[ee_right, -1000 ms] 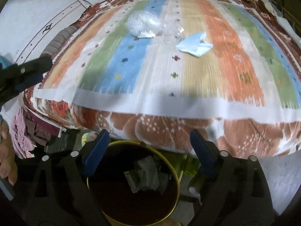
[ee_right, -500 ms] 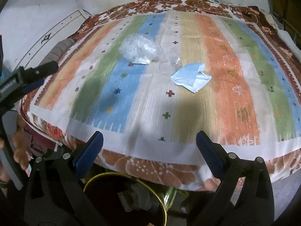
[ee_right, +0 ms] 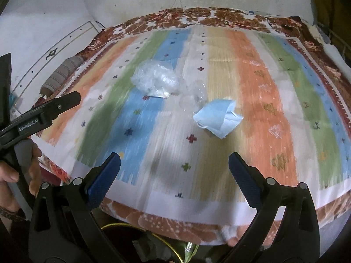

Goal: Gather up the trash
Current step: 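Move both open tools back over the clear plastic items on the bed, then close left tool on clear plastic bag while right tool grasps clear plastic cup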

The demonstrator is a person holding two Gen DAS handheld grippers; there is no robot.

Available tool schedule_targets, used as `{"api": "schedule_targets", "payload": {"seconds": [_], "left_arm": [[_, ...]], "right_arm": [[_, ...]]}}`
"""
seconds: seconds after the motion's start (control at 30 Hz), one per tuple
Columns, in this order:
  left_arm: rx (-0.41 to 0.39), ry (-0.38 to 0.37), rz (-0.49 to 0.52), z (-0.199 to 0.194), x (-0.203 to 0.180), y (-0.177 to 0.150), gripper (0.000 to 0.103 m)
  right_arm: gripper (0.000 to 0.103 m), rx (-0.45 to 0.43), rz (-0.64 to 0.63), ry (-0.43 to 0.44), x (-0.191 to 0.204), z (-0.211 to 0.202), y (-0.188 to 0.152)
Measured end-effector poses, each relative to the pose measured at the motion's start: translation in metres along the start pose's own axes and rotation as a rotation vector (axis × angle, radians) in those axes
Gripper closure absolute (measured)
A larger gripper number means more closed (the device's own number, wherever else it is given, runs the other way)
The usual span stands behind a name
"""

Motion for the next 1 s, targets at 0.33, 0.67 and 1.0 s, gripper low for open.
{"api": "schedule_targets", "payload": {"seconds": [0.33, 0.67, 1.0], "left_arm": [[0.025, -0.054, -0.058, 0.034, 0.007, 0.029, 0.006], [0.029, -0.083, -0.063, 0.068, 0.007, 0.048, 0.006], [0.071, -0.117, -0.092, 0.101, 0.001, 0.049, 0.007]], "right_arm": [[0.009, -0.014, -0.007, 0.033, -0.01, 0.023, 0.028], [0.01, 0.009, 0.01, 0.037, -0.021, 0.052, 0.053], [0.017, 0.038, 0.091, 0.072, -0.048, 0.076, 0.075]]}}
Point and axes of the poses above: each gripper's, at about its wrist camera, not at the fingertips, and z roughly the way its jaws point, x to its left, y to its top, the point moved 2 cm from there along z, roughly the way its jaws point, and after that the axes turned 5 degrees about x, right-handed, at the moved point
